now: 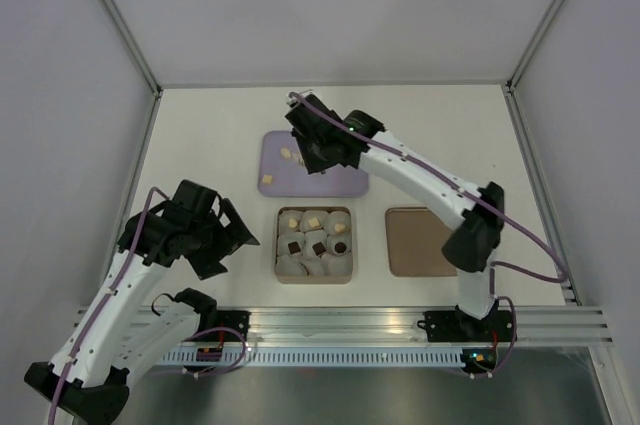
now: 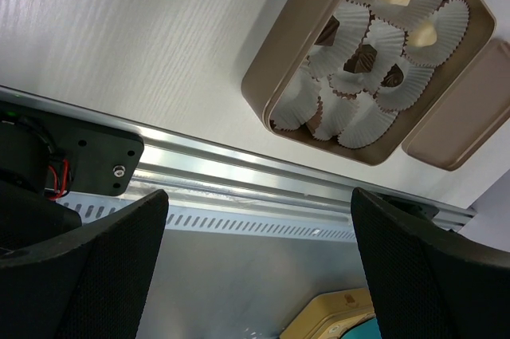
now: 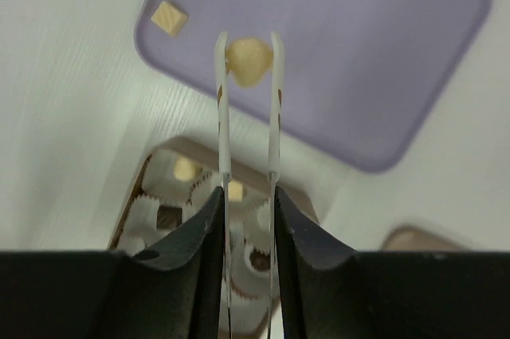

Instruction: Pack the chocolate

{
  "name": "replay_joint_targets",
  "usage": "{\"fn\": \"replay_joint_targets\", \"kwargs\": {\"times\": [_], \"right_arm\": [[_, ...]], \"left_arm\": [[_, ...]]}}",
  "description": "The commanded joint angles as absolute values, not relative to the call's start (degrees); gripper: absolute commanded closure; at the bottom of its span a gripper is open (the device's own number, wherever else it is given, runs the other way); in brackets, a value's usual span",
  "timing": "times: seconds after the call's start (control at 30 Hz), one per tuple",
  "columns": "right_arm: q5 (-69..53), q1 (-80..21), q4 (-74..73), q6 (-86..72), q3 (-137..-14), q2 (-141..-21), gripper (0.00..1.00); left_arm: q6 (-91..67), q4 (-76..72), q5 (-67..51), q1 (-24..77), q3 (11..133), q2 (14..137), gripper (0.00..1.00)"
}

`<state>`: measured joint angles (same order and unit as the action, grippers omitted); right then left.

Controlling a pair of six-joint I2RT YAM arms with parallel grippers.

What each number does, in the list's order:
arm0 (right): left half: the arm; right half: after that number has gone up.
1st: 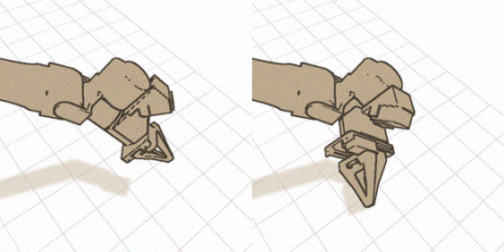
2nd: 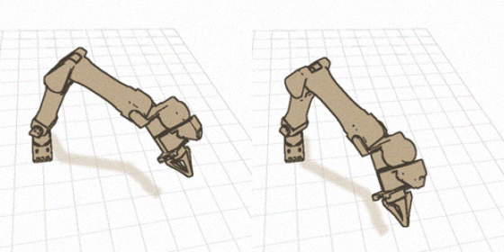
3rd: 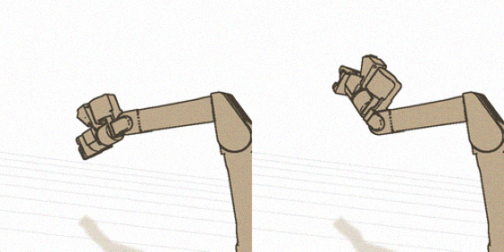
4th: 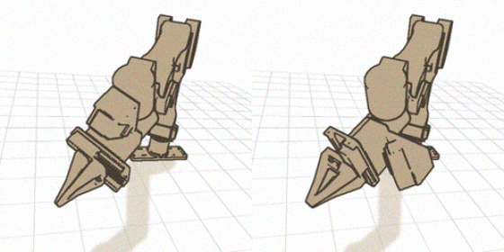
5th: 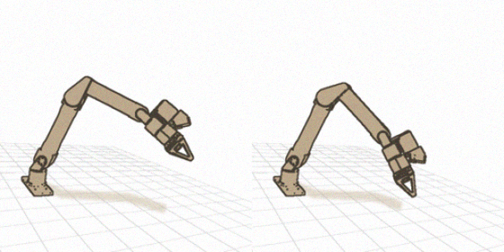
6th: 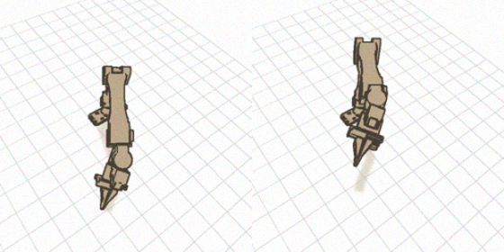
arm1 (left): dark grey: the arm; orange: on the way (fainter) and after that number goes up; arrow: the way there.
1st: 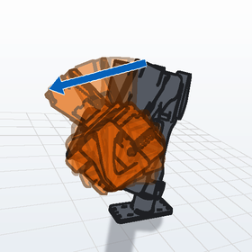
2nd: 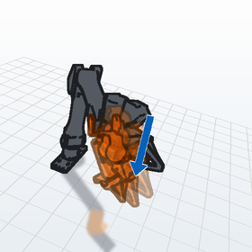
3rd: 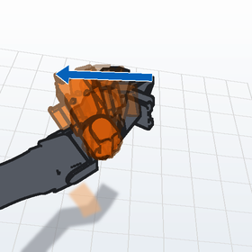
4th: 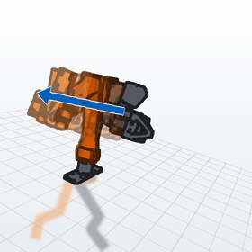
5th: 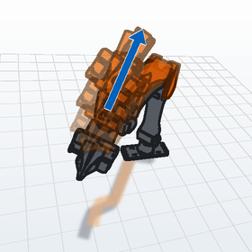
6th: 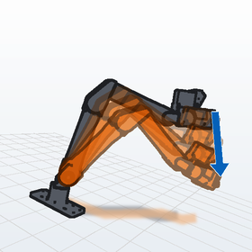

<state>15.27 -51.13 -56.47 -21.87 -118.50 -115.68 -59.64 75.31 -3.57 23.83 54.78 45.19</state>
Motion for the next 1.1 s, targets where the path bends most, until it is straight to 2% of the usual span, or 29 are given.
{"fn": "replay_joint_targets", "kwargs": {"times": [0.0, 0.17, 0.33, 0.8, 1.07], "right_arm": [[17.2, -54.3, -60.9, -25.0, -110.8, -101.4, 0.82], [16.4, -62.6, -66.4, -32.9, -96.0, -87.7, 0.82], [12.2, -68.6, -67.8, -38.8, -87.8, -80.5, 0.82], [11.4, -70.2, -66.6, -36.4, -85.3, -88.2, 0.82], [10.8, -70.2, -66.8, -37.0, -81.3, -87.6, 0.82]], "left_arm": [[-59.5, 73.3, -5.6, 23.7, 57.1, 46.3, 0.00], [-58.6, 71.8, -6.2, 23.7, 57.4, 47.6, 0.00], [-58.4, 71.1, -6.9, 23.7, 57.2, 48.1, 0.00], [-60.6, 71.5, -6.9, 23.7, 55.7, 45.1, 0.00], [-60.4, 71.7, -7.3, 23.6, 55.7, 45.0, 0.00]]}}
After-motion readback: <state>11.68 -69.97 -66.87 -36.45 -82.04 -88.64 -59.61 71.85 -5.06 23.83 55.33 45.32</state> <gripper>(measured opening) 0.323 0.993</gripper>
